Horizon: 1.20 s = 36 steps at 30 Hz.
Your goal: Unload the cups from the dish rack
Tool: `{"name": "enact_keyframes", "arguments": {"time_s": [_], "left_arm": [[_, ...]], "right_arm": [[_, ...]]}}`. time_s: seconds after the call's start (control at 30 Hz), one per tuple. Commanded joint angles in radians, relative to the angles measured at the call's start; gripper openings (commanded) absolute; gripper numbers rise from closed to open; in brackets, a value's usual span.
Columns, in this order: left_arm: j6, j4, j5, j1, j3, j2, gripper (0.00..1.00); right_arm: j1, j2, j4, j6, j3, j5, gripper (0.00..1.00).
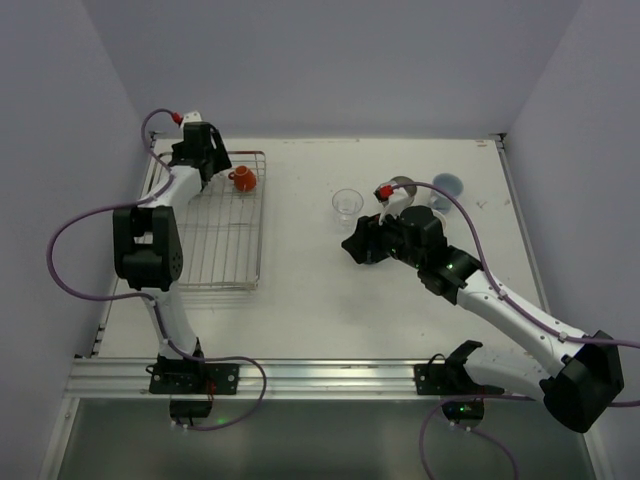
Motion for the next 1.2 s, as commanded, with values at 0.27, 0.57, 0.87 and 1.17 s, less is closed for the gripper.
{"name": "enact_keyframes", "arguments": {"time_s": [0.27,0.57,0.87,1.17], "left_arm": [[-0.004,0.071,0.025,0.027,0.050,0.078,0.65],[-0.006,0.088,0.057,0.027,0.011,0.027,0.19],[-0.076,0.099,0.152,0.026,-0.112,-0.208,0.12],[-0.191,0.100,0.321,0.021,-0.347,-0.506,0.09]], "right_arm": [[0.005,-0.021,0.044,0.004,0.005,-0.008,0.62],[0.003,-0.016,0.051,0.008,0.007,-0.027,0.62],[0.003,-0.054,0.112,0.041,-0.025,-0.079,0.62],[0.003,-0.114,0.169,0.129,-0.038,-0.151,0.64]]}}
